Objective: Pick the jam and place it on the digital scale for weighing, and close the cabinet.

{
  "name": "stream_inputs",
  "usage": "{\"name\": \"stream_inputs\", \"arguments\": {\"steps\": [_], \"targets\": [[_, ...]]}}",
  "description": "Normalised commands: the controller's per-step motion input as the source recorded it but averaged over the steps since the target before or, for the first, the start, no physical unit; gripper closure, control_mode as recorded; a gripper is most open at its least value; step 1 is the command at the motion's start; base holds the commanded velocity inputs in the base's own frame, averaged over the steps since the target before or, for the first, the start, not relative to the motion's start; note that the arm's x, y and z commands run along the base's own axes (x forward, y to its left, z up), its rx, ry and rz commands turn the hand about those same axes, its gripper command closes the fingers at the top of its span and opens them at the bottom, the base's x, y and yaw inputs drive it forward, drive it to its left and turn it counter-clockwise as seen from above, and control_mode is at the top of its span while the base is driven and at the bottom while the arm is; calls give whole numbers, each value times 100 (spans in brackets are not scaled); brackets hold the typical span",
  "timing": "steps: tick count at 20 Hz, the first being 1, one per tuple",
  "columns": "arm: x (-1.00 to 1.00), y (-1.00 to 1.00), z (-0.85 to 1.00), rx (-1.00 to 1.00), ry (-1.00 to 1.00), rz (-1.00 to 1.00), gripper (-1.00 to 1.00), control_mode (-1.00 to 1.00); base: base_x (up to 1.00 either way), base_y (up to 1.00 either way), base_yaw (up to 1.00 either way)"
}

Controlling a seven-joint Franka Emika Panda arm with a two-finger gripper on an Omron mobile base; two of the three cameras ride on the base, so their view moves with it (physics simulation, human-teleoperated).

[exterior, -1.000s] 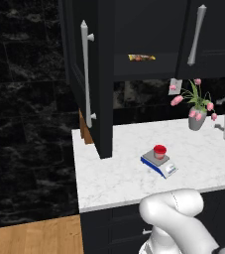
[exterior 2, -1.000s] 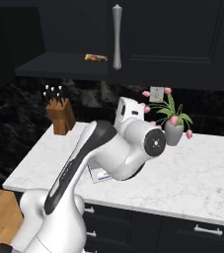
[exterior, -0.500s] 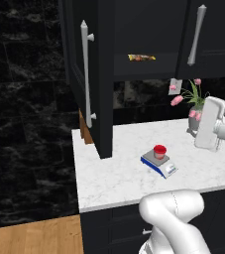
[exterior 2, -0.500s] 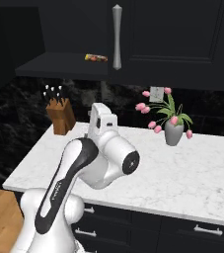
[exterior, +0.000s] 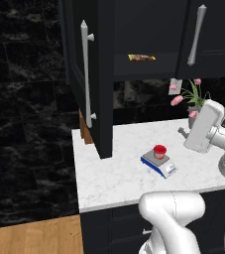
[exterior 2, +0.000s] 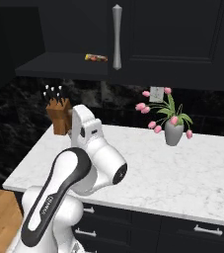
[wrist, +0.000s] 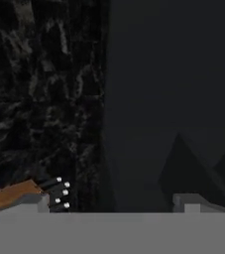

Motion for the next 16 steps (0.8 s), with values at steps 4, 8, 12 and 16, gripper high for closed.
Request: {"name": "stream_inputs", "arguments": {"steps": [4, 8, 12, 16], "targets": [[-61, 95, 16, -8, -13, -3, -100, -100, 0, 0, 0], [-45, 95, 3, 15, -10, -12, -100, -100, 0, 0, 0], [-34, 59, -54, 51, -25, -6, -100, -100, 0, 0, 0], [0, 89, -78, 52, -33, -11, -100, -100, 0, 0, 0]]}}
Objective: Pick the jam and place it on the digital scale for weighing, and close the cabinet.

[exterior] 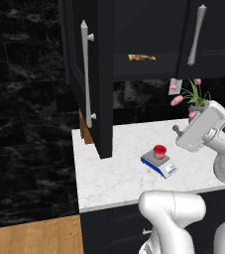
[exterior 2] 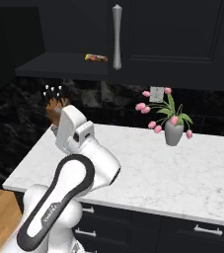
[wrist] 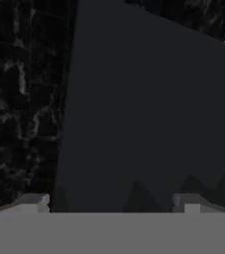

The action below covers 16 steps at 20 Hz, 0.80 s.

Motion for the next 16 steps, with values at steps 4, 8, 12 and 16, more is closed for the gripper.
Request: {"name": "stream_inputs", "arguments": {"steps": [4, 8, 12, 16], "targets": [[-16, 100, -64, 41, -34, -5, -100, -100, 0, 0, 0], [-42, 100, -25, 19, -1, 0, -100, -100, 0, 0, 0], [-72, 69, 7, 10, -4, -14, -100, -100, 0, 0, 0], [-70, 5, 7, 0, 17, -57, -100, -100, 0, 0, 0]]}}
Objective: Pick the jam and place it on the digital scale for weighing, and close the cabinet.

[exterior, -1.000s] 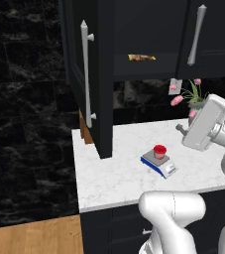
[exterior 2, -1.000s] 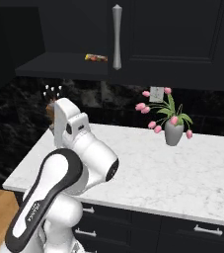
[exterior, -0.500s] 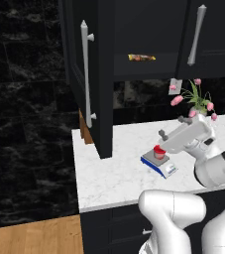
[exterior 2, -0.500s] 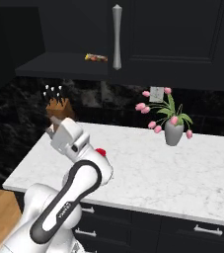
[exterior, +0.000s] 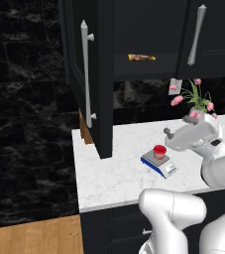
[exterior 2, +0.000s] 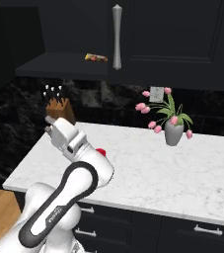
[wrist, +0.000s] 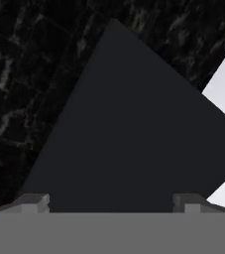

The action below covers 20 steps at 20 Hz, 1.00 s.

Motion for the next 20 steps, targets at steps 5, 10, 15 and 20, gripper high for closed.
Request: {"name": "stream_inputs", "arguments": {"steps": [5, 10, 15, 20], "targets": [[-36, 0, -12, 0, 49, -65, -100, -100, 0, 0, 0], [-72, 65, 8, 0, 28, -42, -100, -100, 0, 0, 0], [-52, 95, 24, -9, 19, -13, -100, -100, 0, 0, 0], [-37, 77, 8, -7, 20, -9, -100, -100, 0, 0, 0]]}}
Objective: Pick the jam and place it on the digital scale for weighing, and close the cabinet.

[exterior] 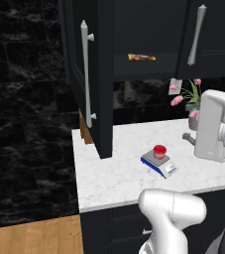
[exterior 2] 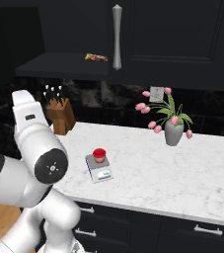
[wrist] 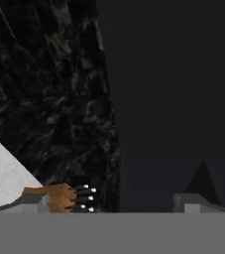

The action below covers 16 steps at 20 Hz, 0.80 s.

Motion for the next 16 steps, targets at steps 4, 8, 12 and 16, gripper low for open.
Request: {"name": "stream_inputs", "arguments": {"steps": [4, 8, 12, 16], "targets": [[-45, 76, 0, -2, 16, -9, -100, -100, 0, 0, 0], [-57, 49, -3, 0, 4, -5, -100, -100, 0, 0, 0], [-76, 82, -43, 6, -1, -2, -100, -100, 0, 0, 0], [-22, 100, -86, 15, -12, -14, -100, -100, 0, 0, 0]]}}
